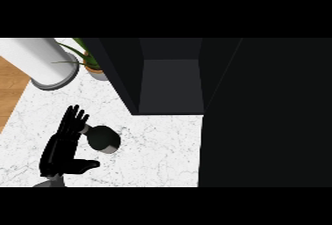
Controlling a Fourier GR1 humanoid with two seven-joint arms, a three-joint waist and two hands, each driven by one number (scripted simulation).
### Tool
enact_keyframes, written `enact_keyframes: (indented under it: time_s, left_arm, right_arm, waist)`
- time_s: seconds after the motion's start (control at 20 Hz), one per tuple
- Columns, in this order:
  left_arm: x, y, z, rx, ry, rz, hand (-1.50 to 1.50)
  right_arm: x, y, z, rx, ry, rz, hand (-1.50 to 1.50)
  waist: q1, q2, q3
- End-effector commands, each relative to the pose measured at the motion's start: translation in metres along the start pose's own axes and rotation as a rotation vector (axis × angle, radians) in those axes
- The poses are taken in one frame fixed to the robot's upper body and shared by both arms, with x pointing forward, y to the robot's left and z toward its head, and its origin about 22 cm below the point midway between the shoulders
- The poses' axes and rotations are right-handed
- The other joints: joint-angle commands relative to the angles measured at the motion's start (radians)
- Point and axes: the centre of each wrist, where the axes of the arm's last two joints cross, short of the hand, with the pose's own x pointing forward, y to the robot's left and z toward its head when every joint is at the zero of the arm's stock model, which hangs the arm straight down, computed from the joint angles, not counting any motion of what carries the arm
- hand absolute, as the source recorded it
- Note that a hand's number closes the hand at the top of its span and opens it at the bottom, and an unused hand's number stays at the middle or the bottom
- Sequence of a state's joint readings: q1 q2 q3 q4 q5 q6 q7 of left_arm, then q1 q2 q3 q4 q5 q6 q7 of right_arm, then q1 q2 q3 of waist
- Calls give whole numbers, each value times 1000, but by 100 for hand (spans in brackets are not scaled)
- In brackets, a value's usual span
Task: Pick up the wine, place it into the cabinet and close the cabinet
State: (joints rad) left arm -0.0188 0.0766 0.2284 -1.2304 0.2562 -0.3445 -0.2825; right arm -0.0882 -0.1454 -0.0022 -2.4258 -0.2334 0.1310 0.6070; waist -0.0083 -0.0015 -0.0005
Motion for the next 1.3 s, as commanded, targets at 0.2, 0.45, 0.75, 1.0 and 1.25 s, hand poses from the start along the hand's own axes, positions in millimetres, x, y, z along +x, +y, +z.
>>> enact_keyframes:
  time_s: [0.2, 0.45, 0.75, 1.0, 1.25]
  left_arm:
    - [-17, -4, -13, 2, 14, 13, -150]
    - [-22, -5, -3, -34, 43, 35, -150]
    - [-38, -14, -13, -16, 0, 52, -150]
    - [-44, -10, -21, -59, 5, 117, 150]
    - [-42, -10, -25, -158, 8, 114, 150]
  right_arm:
    - [34, 6, 25, 46, -73, -38, -150]
    - [39, 11, 26, 44, -75, -14, -150]
    - [33, 11, 24, 26, -63, -27, -150]
    - [18, 5, 31, 45, -73, -34, -150]
    - [27, 15, 34, 21, -77, -42, -150]
  waist:
    - [0, 0, 0]
    - [3, -1, 0]
    - [2, 0, 0]
    - [-4, 0, 1]
    - [-5, -1, 0]
